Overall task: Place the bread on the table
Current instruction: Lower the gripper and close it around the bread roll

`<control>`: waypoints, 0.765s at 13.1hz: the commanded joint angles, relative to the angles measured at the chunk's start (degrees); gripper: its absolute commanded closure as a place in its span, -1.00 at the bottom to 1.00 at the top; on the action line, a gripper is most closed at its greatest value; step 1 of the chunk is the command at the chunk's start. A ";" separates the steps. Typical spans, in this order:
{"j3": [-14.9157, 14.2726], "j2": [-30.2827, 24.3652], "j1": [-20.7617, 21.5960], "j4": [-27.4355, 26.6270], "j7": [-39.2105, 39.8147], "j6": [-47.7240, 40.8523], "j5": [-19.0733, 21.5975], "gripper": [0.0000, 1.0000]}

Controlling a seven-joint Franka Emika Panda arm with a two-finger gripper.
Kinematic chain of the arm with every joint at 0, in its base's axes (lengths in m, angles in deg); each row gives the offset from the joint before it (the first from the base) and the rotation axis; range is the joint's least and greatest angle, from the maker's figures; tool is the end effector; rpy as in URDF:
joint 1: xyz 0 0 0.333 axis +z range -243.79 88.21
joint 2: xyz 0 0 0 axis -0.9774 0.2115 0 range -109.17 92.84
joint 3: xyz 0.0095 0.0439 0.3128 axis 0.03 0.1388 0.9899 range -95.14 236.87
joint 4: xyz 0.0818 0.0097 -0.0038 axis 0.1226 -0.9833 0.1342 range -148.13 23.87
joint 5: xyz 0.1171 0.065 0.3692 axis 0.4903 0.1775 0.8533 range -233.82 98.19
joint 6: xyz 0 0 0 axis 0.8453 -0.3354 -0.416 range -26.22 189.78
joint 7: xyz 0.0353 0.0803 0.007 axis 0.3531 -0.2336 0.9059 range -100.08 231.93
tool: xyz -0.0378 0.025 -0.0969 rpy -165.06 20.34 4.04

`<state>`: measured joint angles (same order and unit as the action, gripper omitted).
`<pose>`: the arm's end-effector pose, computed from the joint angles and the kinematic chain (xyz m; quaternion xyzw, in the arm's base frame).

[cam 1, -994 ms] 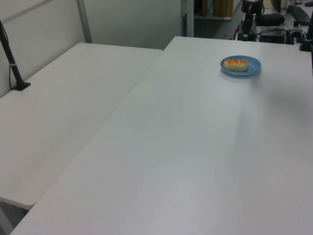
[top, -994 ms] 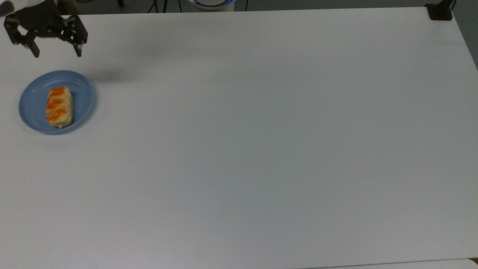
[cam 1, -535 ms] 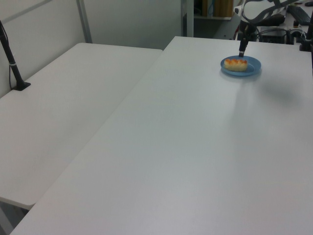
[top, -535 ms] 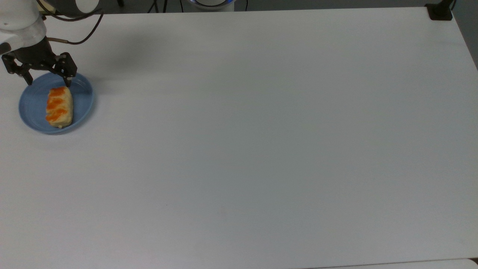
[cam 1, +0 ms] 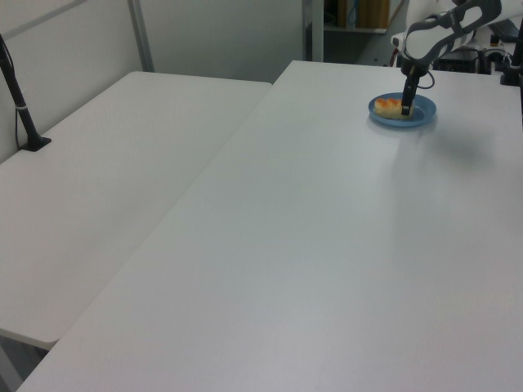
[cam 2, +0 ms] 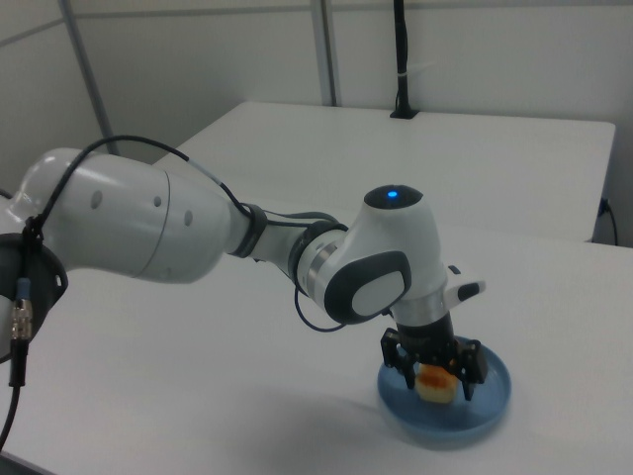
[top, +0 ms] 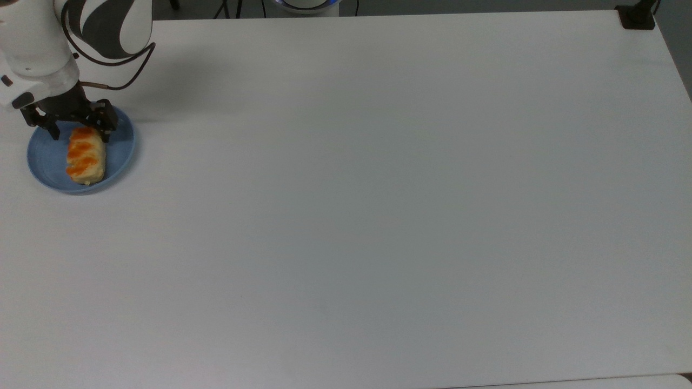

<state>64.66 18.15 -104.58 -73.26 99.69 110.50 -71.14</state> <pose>0.5666 -0.3605 0.3202 0.9957 0.0332 0.0360 0.0781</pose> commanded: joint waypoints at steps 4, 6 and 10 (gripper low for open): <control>0.75 -2.75 -0.19 -1.09 -7.39 -1.23 1.57 -0.04; 1.01 -4.86 0.07 -0.91 -7.04 -5.63 1.48 -0.04; 0.75 -4.78 -2.02 3.39 -5.81 -6.43 0.60 -0.04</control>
<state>65.29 13.97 -104.66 -72.01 93.47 105.57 -70.31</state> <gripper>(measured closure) 0.476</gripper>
